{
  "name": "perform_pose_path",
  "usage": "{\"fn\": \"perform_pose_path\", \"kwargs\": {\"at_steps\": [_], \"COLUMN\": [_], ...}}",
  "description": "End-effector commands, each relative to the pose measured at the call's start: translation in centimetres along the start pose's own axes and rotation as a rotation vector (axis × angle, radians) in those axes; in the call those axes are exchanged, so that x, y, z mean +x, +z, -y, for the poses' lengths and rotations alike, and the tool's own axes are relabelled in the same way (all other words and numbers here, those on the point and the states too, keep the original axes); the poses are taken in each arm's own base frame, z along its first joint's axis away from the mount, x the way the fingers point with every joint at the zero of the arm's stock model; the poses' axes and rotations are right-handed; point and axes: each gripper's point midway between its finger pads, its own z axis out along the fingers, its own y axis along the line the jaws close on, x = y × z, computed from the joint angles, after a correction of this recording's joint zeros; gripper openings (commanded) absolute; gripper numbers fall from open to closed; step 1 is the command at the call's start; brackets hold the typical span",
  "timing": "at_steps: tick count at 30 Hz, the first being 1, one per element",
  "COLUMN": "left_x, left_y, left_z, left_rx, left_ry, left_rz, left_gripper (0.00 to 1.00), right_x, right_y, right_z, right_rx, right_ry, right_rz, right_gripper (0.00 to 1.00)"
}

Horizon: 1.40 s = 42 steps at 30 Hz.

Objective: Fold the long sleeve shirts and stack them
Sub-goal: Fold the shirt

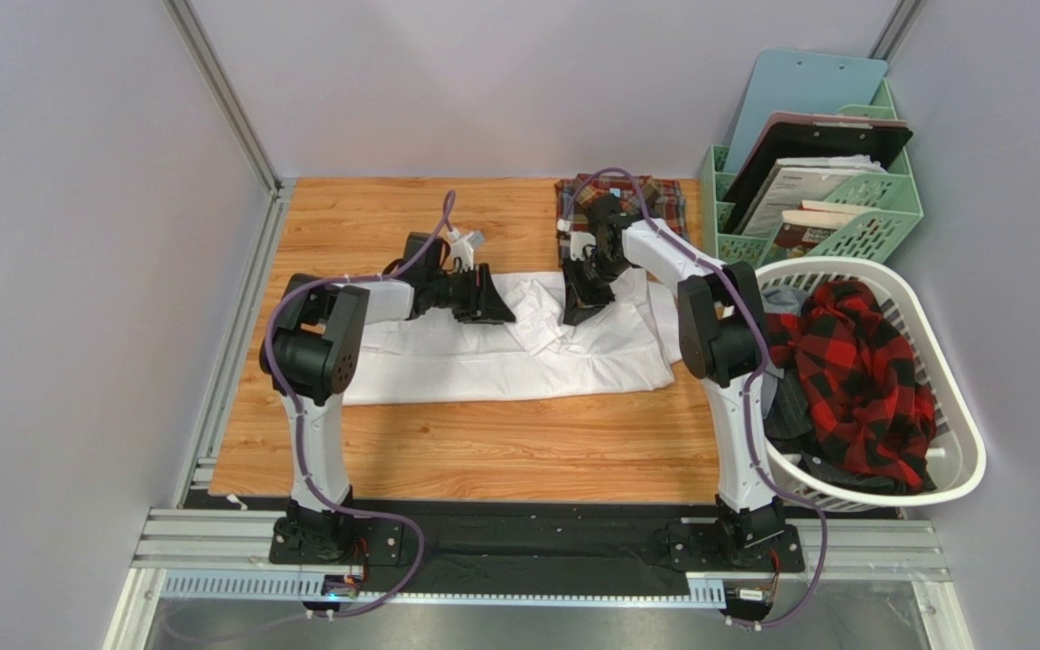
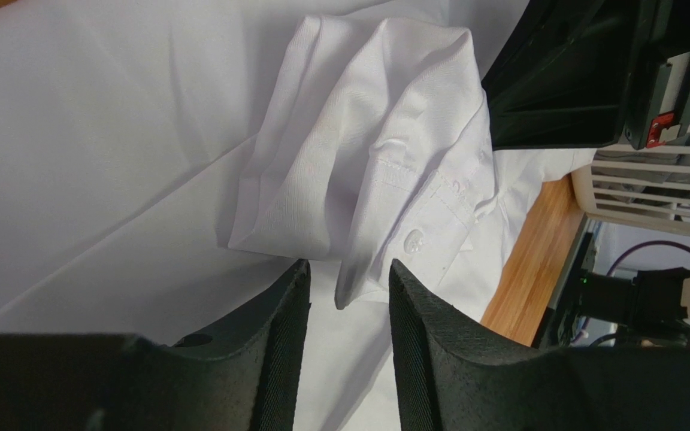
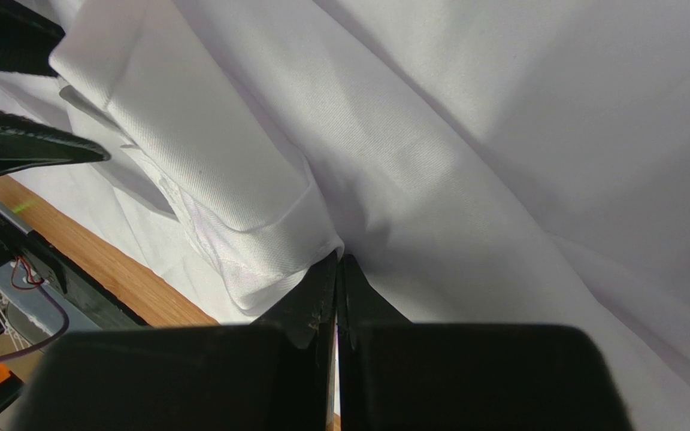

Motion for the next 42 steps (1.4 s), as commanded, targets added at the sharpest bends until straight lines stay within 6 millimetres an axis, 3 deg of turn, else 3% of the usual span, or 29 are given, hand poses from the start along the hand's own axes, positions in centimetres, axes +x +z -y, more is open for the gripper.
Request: {"fn": "perform_pose_path", "kwargs": {"at_steps": [1, 2, 4, 5, 7, 8, 10, 11, 13, 14, 16, 17, 19, 21, 22, 24, 25, 26, 29, 34, 42], "left_x": [-1.1, -1.2, -2.0, -1.7, -2.4, -1.1, -1.6, 0.0, -0.6, 0.5, -0.3, -0.3, -0.8, -0.8, -0.6, -0.5, -0.4, -0.3, 0.4, 1.2, -0.2], "left_y": [0.9, 0.8, 0.0, -0.4, -1.7, -2.5, -4.4, -5.7, -8.2, -9.5, -12.2, -13.7, -16.0, -18.2, -19.3, -20.7, -22.0, -22.7, -23.6, -24.2, -25.1], "left_z": [1.4, 1.6, 2.3, 2.5, 3.6, 3.3, 4.1, 3.5, 3.2, 2.6, 1.4, 1.2, -0.6, -1.3, -2.7, -2.8, -4.1, -4.0, -5.2, -7.5, -9.9], "left_rx": [0.06, 0.056, 0.048, 0.034, 0.022, -0.004, -0.02, -0.046, -0.079, -0.099, -0.152, -0.173, -0.241, -0.278, -0.316, -0.322, -0.354, -0.354, -0.382, -0.439, -0.494], "left_ry": [0.016, 0.019, 0.051, 0.056, 0.082, 0.075, 0.12, 0.138, 0.177, 0.182, 0.19, 0.219, 0.236, 0.295, 0.291, 0.322, 0.301, 0.313, 0.321, 0.307, 0.265], "left_rz": [0.014, 0.015, 0.039, 0.022, 0.011, -0.052, -0.076, -0.148, -0.152, -0.204, -0.199, -0.23, -0.248, -0.327, -0.37, -0.434, -0.449, -0.476, -0.543, -0.594, -0.53], "left_gripper": [0.37, 0.25, 0.13, 0.0, 0.0, 0.0, 0.0, 0.0, 0.0, 0.0, 0.0, 0.0, 0.0, 0.0, 0.0, 0.0, 0.0, 0.0, 0.0, 0.0, 0.0], "right_x": [-1.2, -1.3, -1.4, -1.5, -1.5, -1.6, -1.1, -1.2, -0.8, -0.2, 0.7, 1.9, 2.8, 4.8, 5.1, 6.8, 7.0, 7.4, 8.6, 10.1, 11.7], "right_y": [-0.9, -1.1, -1.4, -1.8, -2.5, -3.4, -4.5, -5.8, -8.0, -8.5, -10.8, -10.9, -12.8, -12.7, -13.5, -13.4, -13.6, -13.4, -12.5, -11.0, -11.2], "right_z": [-0.2, -0.3, -0.5, -0.6, -0.8, -1.1, -1.3, -1.5, -1.6, -1.5, -1.5, -0.9, -0.2, 1.3, 2.2, 3.8, 4.6, 5.2, 6.5, 6.6, 6.8], "right_rx": [0.006, 0.007, 0.008, 0.011, 0.018, 0.019, 0.021, 0.023, 0.036, 0.041, 0.055, 0.058, 0.082, 0.109, 0.13, 0.152, 0.167, 0.176, 0.193, 0.116, 0.08], "right_ry": [-0.036, -0.039, -0.053, -0.057, -0.088, -0.116, -0.133, -0.152, -0.19, -0.193, -0.215, -0.203, -0.202, -0.175, -0.163, -0.129, -0.109, -0.102, -0.105, -0.083, -0.133], "right_rz": [0.046, 0.05, 0.055, 0.064, 0.064, 0.077, 0.064, 0.08, 0.088, 0.08, 0.096, 0.076, 0.101, 0.067, 0.078, 0.047, 0.049, 0.037, -0.022, -0.113, -0.153], "right_gripper": [0.01, 0.06, 0.13, 0.18, 0.28, 0.38, 0.46, 0.53, 0.57, 0.61, 0.65, 0.69, 0.7, 0.7, 0.7, 0.67, 0.67, 0.66, 0.6, 0.49, 0.49]}}
